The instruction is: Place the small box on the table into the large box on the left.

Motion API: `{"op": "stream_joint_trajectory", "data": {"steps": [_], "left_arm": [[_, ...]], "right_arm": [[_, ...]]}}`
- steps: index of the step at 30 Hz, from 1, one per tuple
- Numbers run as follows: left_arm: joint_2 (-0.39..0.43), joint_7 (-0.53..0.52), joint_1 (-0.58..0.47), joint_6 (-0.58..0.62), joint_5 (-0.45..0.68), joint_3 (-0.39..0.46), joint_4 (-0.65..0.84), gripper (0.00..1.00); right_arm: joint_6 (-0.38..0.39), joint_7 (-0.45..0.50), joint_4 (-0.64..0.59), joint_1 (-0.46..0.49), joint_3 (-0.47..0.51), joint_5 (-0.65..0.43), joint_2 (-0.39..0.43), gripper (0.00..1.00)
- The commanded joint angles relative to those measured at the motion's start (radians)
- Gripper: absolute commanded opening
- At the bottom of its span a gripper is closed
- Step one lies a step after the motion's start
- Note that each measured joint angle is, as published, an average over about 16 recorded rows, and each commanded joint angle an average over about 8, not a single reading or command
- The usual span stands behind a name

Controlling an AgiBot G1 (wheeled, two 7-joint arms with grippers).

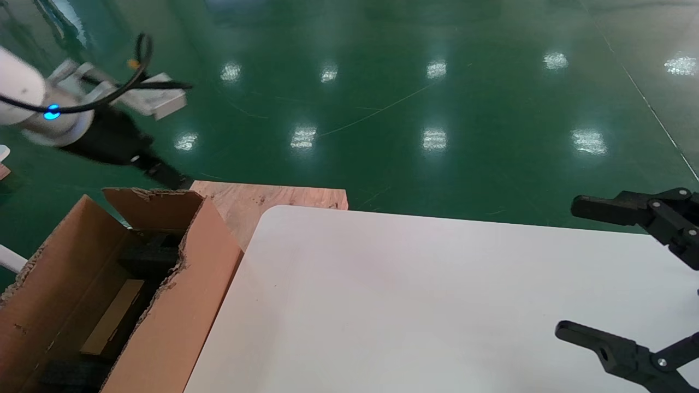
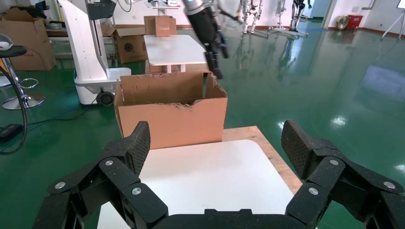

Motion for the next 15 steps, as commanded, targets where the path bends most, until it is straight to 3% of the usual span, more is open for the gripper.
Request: {"op": "stream_joint_trajectory", "data": {"steps": [1,8,15], "left_arm": [[0.037,0.005,0.003,-0.028,-0.009,-0.019,-0.018,1.00],[0.124,0.017,0.020,-0.077,-0.065,-0.072,-0.041,1.00],[0.140,0.060,0.077,-0.070,-0.108,-0.156,-0.048,1.00]], "right_arm": [[0.000,0.000,0.000,0.000,0.000,0.000,0.000,1.00],[0.000,0.000,0.000,0.000,0.000,0.000,0.000,1.00],[0.000,0.000,0.000,0.000,0.000,0.000,0.000,1.00]]}}
